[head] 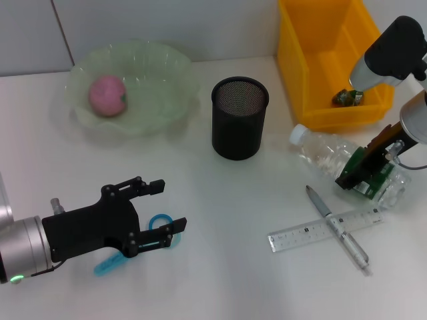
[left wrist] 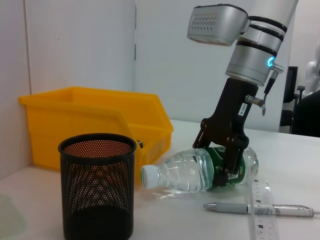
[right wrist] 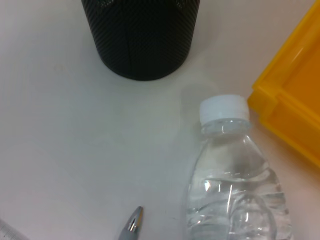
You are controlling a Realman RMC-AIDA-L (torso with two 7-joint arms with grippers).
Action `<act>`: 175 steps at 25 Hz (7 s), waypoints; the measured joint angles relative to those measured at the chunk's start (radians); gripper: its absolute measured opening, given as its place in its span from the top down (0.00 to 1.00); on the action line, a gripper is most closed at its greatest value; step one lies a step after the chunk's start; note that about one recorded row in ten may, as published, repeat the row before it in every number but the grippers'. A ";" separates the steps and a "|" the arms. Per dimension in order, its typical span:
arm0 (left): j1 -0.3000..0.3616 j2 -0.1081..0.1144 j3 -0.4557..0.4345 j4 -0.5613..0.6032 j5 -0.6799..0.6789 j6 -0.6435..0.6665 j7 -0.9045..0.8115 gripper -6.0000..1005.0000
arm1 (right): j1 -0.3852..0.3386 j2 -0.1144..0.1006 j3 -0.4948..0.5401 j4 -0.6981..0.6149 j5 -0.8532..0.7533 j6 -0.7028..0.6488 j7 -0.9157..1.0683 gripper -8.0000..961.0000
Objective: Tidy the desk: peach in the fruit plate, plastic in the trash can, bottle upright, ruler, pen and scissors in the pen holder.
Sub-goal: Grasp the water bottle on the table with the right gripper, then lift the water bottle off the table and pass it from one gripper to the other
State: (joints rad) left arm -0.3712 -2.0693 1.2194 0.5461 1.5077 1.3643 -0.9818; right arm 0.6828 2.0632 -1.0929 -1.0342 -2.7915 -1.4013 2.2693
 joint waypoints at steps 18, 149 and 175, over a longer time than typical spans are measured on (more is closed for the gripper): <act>0.000 0.000 0.000 0.000 0.002 -0.001 0.000 0.22 | 0.002 0.008 -0.006 0.026 -0.028 0.032 0.005 0.20; -0.059 0.002 -0.031 -0.094 -0.391 0.428 -0.134 0.23 | -0.111 0.021 0.054 0.378 1.129 -0.251 -1.022 0.17; -0.089 -0.002 -0.025 -0.118 -0.391 0.441 -0.133 0.23 | -0.043 0.025 0.027 0.468 1.131 -0.248 -1.050 0.16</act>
State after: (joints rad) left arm -0.4602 -2.0709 1.1949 0.4280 1.1167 1.8054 -1.1153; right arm 0.6399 2.0877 -1.0656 -0.5661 -1.6602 -1.6488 1.2194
